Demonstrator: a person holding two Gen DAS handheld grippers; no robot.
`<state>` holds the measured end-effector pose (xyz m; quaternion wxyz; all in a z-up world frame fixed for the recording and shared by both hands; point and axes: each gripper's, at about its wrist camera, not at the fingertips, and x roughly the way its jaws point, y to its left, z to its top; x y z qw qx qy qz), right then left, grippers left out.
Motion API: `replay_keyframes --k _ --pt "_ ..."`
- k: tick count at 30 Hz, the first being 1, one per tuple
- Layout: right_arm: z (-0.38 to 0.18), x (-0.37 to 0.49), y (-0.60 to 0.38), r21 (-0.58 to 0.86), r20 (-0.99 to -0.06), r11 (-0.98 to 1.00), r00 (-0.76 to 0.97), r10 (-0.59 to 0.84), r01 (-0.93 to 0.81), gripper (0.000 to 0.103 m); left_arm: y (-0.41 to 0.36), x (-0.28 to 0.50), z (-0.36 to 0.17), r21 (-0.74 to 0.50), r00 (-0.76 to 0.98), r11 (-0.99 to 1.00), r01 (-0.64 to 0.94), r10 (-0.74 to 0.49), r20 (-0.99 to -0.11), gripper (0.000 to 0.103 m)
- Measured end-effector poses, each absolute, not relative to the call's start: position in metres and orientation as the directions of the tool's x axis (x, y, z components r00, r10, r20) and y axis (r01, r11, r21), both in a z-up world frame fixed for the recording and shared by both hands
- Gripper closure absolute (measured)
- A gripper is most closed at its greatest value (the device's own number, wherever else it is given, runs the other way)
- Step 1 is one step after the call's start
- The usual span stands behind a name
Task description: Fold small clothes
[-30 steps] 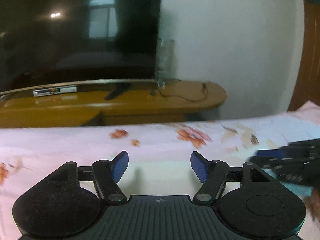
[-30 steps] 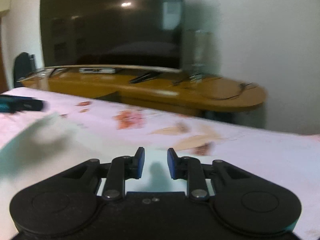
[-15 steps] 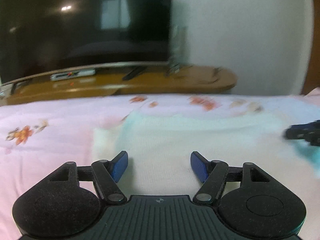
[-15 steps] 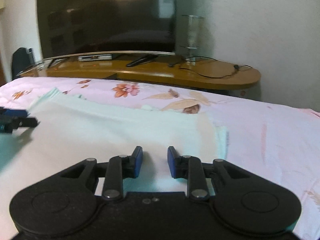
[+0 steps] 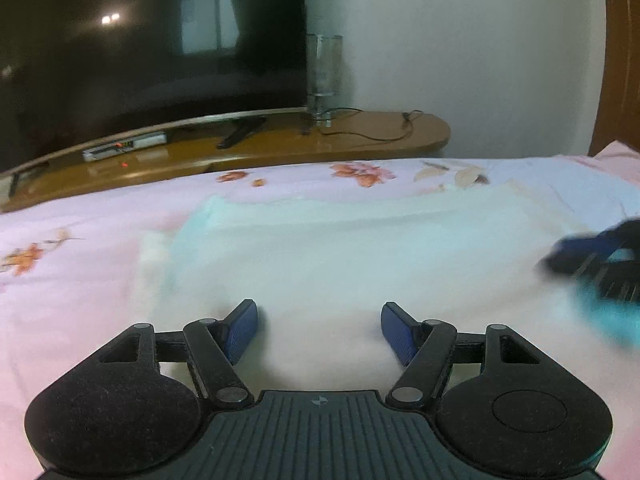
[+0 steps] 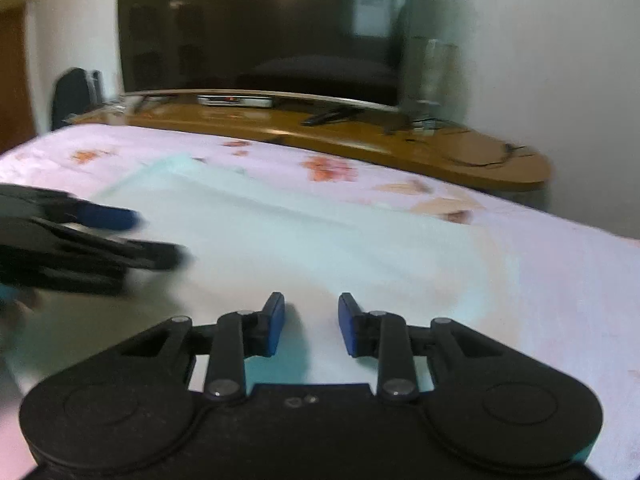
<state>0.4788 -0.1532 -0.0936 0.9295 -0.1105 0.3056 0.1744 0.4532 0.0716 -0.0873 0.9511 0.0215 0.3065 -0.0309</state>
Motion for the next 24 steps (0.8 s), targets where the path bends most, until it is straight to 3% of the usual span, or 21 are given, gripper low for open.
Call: replay_keyframes --k 3,7,11,18,20,24 --pt "-0.092 0.477 -0.188 -0.132 -0.601 0.961 0.791 0.115 -0.241 0.073 0.094 0.438 -0.088 -0.006 0.814 1.0 0.03 -0.027 -0.581 0.034" --pt "-0.085 0.469 -0.211 -0.022 -0.601 0.982 0.788 0.136 -0.187 0.07 0.084 0.429 -0.073 -0.03 0.813 0.999 -0.033 0.009 -0.582 0.034" --pt "-0.075 0.442 -0.187 0.042 -0.548 0.957 0.795 0.262 -0.286 0.071 0.051 0.424 -0.066 -0.028 0.82 0.999 0.027 -0.038 -0.572 0.034" --pt "-0.089 0.444 -0.136 0.067 -0.599 0.921 0.722 0.345 -0.385 0.07 0.025 0.427 -0.08 0.032 0.759 0.999 0.016 0.009 -0.651 0.034" --pt "-0.097 0.445 -0.129 0.043 -0.632 0.915 0.698 0.337 -0.402 0.059 0.024 0.423 -0.084 0.044 0.762 0.999 0.016 0.016 -0.647 0.024" --pt "-0.101 0.436 -0.122 -0.031 -0.641 0.905 0.703 0.307 -0.424 0.058 0.027 0.419 -0.086 0.038 0.765 0.999 0.005 0.021 -0.644 0.02"
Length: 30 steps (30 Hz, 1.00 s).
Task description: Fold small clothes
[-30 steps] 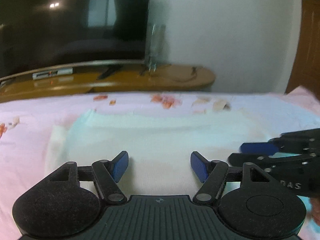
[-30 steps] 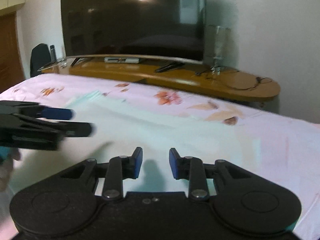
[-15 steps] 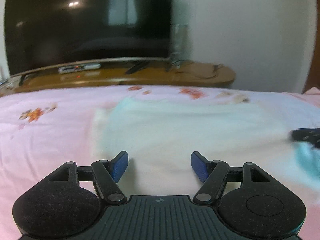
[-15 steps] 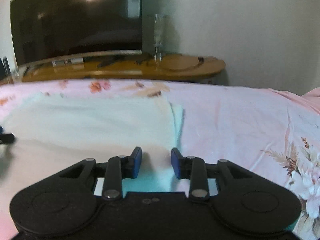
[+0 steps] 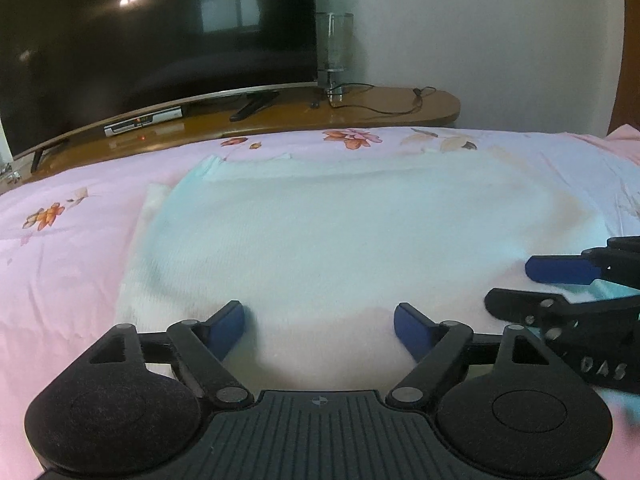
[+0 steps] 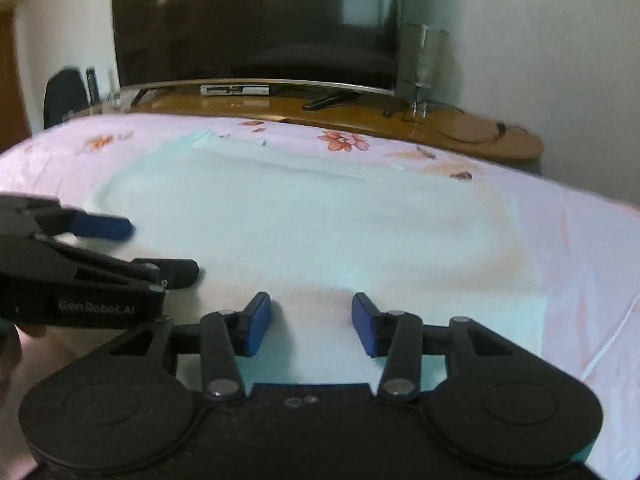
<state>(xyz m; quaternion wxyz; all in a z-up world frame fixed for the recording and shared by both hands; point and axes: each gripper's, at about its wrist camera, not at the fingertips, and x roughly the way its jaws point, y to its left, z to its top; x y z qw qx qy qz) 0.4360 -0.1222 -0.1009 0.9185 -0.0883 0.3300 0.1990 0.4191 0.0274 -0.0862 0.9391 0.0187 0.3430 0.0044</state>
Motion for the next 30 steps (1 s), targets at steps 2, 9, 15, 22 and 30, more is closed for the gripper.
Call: replay_keyframes --k 2,9,15,22,30 --pt "-0.101 0.437 -0.127 -0.004 -0.646 0.908 0.694 0.318 -0.42 0.06 0.027 0.418 -0.086 0.043 0.765 0.999 0.005 0.024 -0.643 0.02" --pt "-0.096 0.431 -0.15 -0.007 -0.654 0.924 0.7 0.285 -0.383 0.061 0.04 0.409 -0.086 0.054 0.759 0.999 0.005 0.031 -0.65 0.015" --pt "-0.099 0.423 -0.198 0.002 -0.654 0.946 0.716 0.246 -0.323 0.061 0.073 0.394 -0.088 0.031 0.744 0.999 -0.042 0.052 -0.666 0.006" --pt "-0.079 0.409 -0.185 0.099 -0.611 0.951 0.737 0.29 -0.293 0.06 0.05 0.38 -0.059 -0.027 0.779 1.0 -0.014 -0.006 -0.627 0.006" --pt "-0.1 0.378 -0.127 0.055 -0.654 0.92 0.683 0.326 -0.387 0.071 0.031 0.363 -0.086 -0.013 0.748 1.0 0.013 -0.019 -0.664 0.007"
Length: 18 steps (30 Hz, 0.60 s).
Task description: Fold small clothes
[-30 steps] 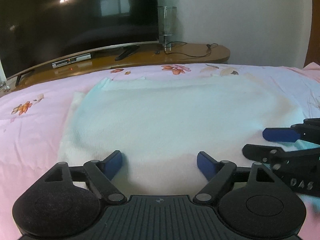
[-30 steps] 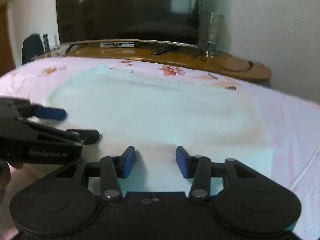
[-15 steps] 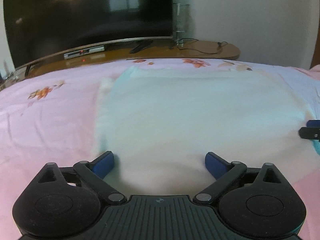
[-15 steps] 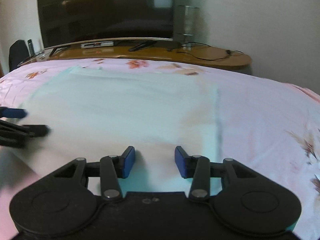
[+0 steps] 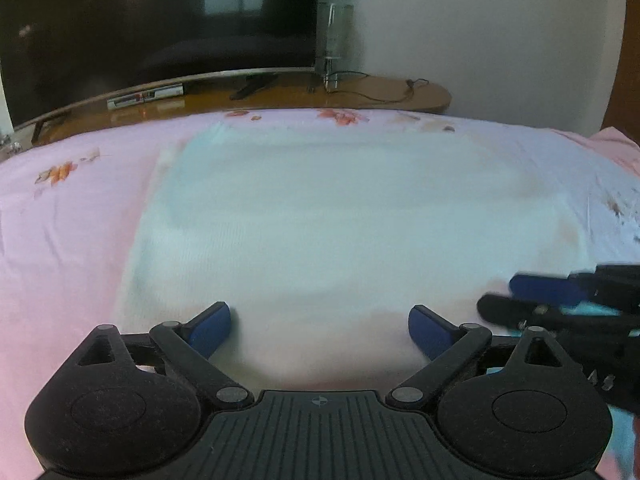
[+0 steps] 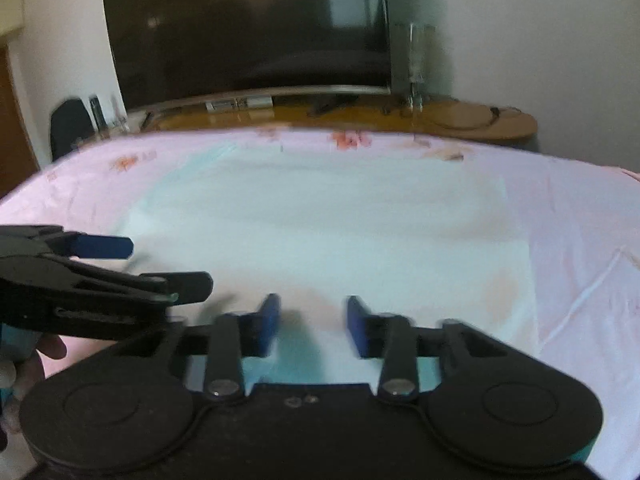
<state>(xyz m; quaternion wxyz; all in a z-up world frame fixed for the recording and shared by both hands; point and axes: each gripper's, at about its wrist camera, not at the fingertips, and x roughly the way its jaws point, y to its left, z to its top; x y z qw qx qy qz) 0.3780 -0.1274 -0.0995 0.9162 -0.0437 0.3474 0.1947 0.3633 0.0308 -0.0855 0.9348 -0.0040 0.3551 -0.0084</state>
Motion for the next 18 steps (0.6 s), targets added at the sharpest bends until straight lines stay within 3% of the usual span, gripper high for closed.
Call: replay_keyframes --k 2,8,18 --pt "-0.102 0.374 -0.124 0.024 -0.639 0.916 0.699 0.322 -0.4 0.068 0.03 0.355 -0.088 0.029 0.762 0.999 0.033 -0.007 -0.647 0.007" --pt "-0.099 0.364 -0.138 -0.068 -0.638 0.912 0.72 0.273 -0.405 0.066 0.054 0.344 -0.088 0.003 0.766 1.0 0.016 -0.01 -0.643 0.007" --pt "-0.103 0.342 -0.217 0.028 -0.606 0.965 0.764 0.224 -0.26 0.067 0.071 0.338 -0.087 -0.008 0.76 1.0 -0.018 0.008 -0.65 0.007"
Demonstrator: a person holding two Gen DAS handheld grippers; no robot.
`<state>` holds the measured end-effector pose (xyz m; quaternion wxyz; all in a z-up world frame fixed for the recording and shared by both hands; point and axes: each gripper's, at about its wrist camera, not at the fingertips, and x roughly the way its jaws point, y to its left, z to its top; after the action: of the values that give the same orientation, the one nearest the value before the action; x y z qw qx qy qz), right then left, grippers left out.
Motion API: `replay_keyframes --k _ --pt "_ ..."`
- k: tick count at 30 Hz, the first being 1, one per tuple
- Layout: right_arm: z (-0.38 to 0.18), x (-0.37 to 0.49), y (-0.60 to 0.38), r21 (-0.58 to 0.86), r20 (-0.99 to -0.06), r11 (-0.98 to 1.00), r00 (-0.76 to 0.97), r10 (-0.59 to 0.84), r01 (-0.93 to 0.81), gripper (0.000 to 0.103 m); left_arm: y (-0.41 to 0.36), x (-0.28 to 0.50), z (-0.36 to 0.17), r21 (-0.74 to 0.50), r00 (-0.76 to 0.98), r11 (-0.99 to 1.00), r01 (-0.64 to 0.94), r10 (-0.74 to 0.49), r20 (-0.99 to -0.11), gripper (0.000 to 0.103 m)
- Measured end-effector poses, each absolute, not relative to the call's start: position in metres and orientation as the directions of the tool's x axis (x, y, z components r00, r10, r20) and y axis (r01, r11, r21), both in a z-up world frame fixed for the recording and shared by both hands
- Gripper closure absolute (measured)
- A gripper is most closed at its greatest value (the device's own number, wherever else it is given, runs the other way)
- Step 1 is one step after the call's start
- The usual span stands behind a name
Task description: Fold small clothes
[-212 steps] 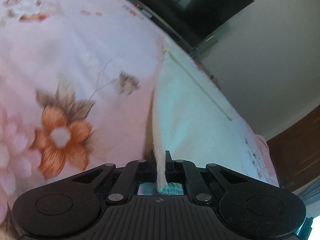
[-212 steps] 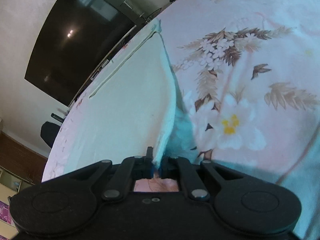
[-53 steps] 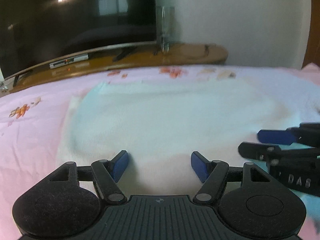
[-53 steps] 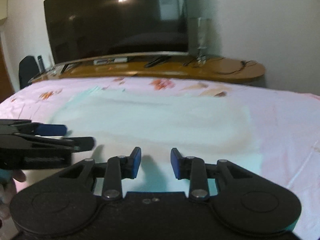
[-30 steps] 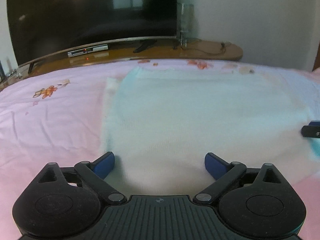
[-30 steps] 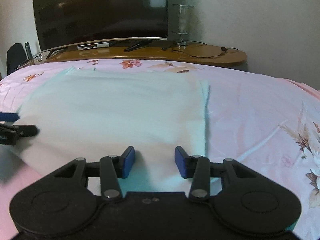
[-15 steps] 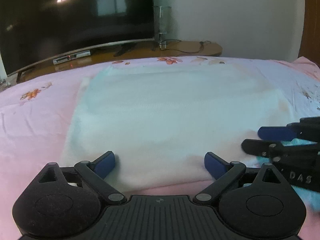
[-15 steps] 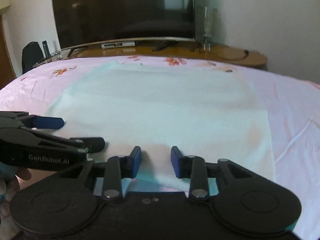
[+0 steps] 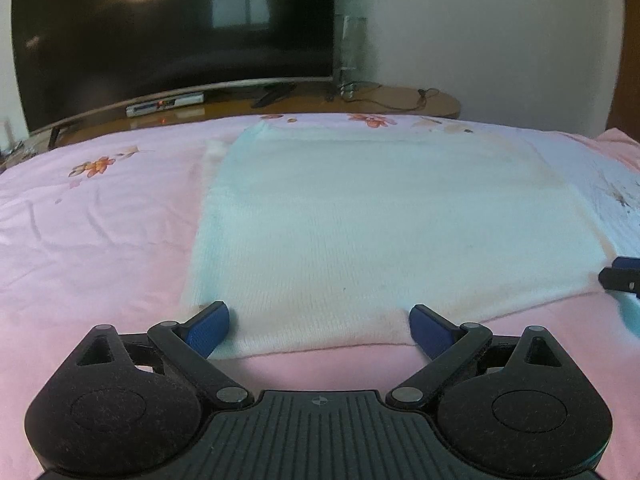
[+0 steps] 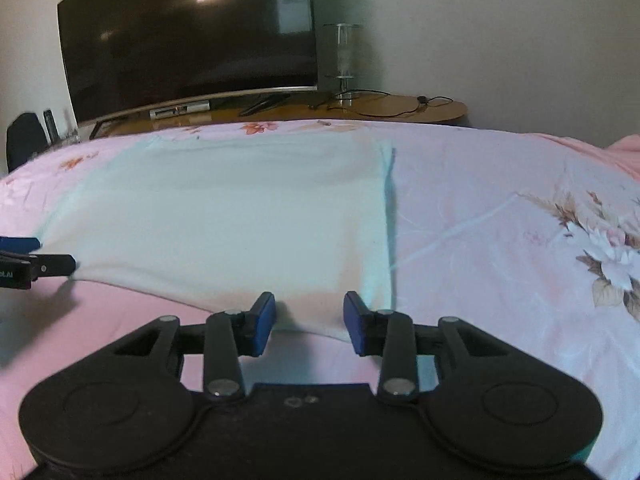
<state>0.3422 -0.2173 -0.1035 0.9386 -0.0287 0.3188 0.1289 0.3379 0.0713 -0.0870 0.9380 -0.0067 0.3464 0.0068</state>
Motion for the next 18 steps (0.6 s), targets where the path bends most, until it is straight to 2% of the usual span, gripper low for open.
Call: replay_keyframes --k 5,9,13,16,18 --pt "-0.089 0.341 -0.205 0.018 -0.589 0.972 0.783 0.2 -0.235 0.065 0.062 0.339 -0.07 -0.034 0.792 0.998 -0.058 0.026 -0.61 0.007" --pt "-0.094 0.348 -0.198 0.002 -0.608 0.98 0.778 0.161 -0.201 0.065 0.069 0.344 -0.088 -0.045 0.752 0.993 -0.111 0.055 -0.657 0.007" --pt "-0.103 0.352 -0.208 0.02 -0.624 0.981 0.764 0.162 -0.191 0.065 0.075 0.339 -0.084 -0.029 0.756 0.996 -0.083 0.044 -0.653 0.007" --pt "-0.093 0.351 -0.21 0.019 -0.61 0.98 0.775 0.168 -0.198 0.064 0.081 0.336 -0.072 -0.067 0.792 0.994 -0.088 0.029 -0.61 0.007" --pt "-0.096 0.355 -0.213 0.031 -0.609 0.982 0.775 0.166 -0.186 0.064 0.084 0.347 -0.082 -0.073 0.756 0.993 -0.089 0.019 -0.654 0.007"
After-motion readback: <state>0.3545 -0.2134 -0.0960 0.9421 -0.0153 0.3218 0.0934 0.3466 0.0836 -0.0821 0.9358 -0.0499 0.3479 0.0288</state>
